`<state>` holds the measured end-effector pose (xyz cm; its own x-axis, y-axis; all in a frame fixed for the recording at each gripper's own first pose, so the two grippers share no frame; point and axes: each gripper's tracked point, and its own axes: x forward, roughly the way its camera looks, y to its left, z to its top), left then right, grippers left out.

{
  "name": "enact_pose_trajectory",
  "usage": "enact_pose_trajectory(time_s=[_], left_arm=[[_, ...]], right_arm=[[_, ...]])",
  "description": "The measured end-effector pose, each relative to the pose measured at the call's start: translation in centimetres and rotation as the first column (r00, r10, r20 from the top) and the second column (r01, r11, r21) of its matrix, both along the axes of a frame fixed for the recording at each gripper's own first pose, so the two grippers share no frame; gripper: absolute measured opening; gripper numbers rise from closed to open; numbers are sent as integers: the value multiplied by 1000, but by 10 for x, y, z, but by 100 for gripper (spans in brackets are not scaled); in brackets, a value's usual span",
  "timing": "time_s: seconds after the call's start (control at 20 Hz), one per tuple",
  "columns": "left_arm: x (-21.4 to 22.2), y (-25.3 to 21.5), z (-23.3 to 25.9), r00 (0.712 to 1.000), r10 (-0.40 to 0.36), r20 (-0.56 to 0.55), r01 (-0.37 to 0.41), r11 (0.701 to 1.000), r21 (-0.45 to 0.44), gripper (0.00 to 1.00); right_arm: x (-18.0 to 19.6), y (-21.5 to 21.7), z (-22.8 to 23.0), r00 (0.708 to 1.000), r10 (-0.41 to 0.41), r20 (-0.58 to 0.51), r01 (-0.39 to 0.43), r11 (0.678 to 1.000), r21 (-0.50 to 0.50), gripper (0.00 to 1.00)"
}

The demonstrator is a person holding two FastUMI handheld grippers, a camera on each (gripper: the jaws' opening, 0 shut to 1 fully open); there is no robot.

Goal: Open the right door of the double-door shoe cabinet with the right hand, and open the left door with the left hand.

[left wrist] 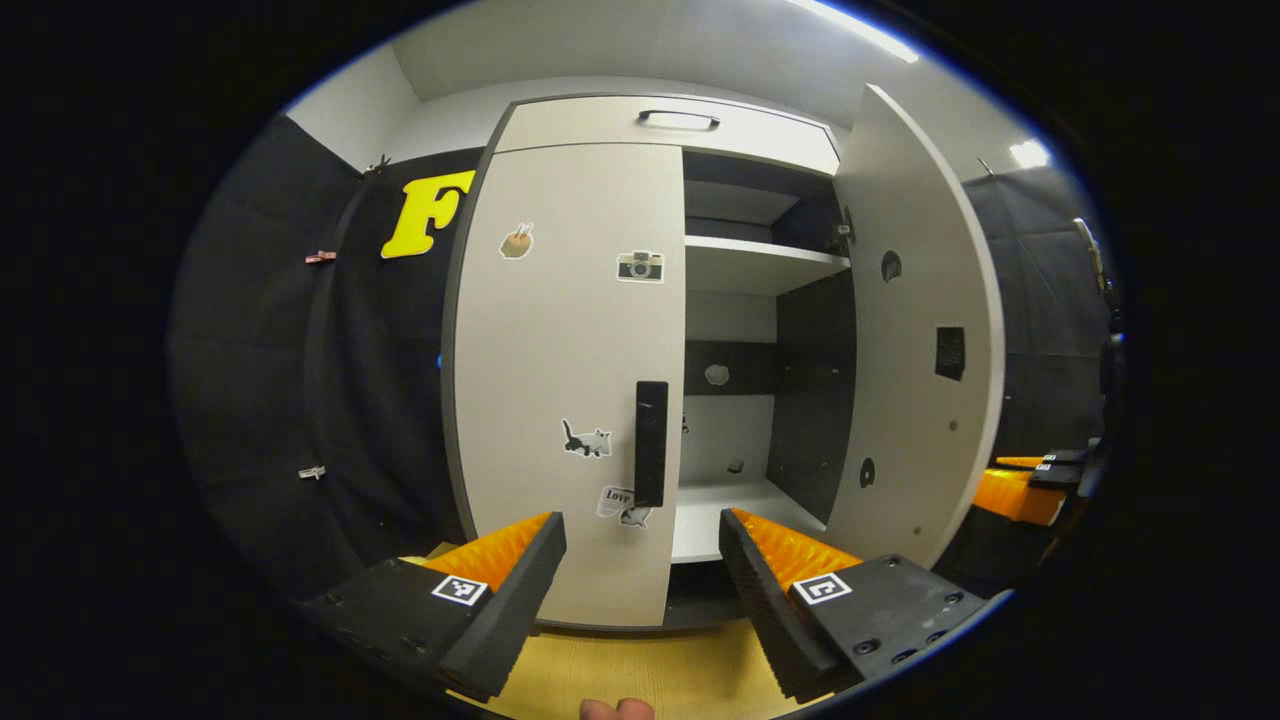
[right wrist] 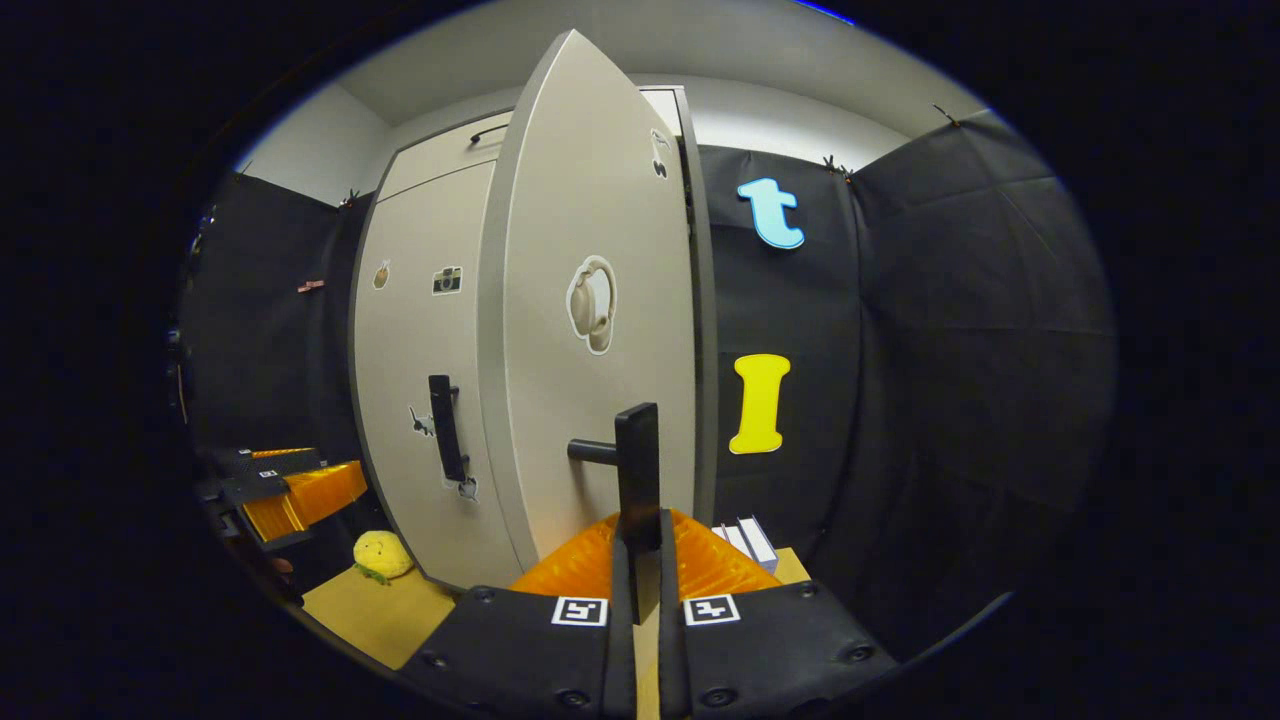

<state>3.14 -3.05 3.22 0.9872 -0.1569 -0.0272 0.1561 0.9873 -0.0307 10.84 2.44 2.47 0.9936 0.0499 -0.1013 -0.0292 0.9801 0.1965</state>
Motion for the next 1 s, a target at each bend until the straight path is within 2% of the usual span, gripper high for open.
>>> enact_pose_trajectory(time_s=[0.15, 0.2, 0.25, 0.35, 0.45, 0.55, 0.7, 0.8, 0.85, 0.95, 1.0], left_arm=[[15, -11, 2, 1000, -10, -3, 9, 1000, -6, 95], [20, -14, 4, 1000, -13, -3, 13, 1000, -11, 95], [25, -15, 6, 1000, -14, -1, 14, 1000, -15, 95], [35, -18, 10, 1000, -13, 6, 13, 1000, -7, 95], [46, -20, 13, 1000, -9, 9, 9, 1000, 5, 95], [59, -21, 14, 1000, -6, 11, 5, 1000, 15, 95], [81, -22, 16, 1000, 5, 7, -5, 999, 39, 95], [96, -22, 14, 1000, 6, -7, -6, 999, 35, 95], [103, -22, 15, 1000, 12, -6, -12, 999, 31, 95], [116, -21, 16, 1000, 16, 1, -16, 999, 32, 95], [122, -21, 16, 1000, 17, 4, -17, 999, 38, 95]], right_arm=[[2, -25, 0, 999, -45, 4, 45, 999, -24, 10], [1, -39, -1, 997, -77, 6, 77, 996, -43, 5], [1, -47, -1, 998, -67, 16, 67, 998, -18, 5], [-3, -35, 5, 999, -25, 20, 23, 998, 64, 5], [-1, -40, 1, 999, -29, 33, 29, 1000, 8, 10], [-4, -45, 4, 997, -51, 56, 53, 998, -39, 10], [-15, -44, 12, 995, -60, 78, 64, 997, -49, 11], [-22, -50, 12, 994, -82, 66, 84, 996, -27, 27], [-26, -56, 12, 993, -99, 60, 100, 995, -11, 38], [-34, -62, 7, 992, -117, 48, 117, 993, -3, 71], [-38, -64, 3, 992, -122, 37, 122, 993, -7, 78]])
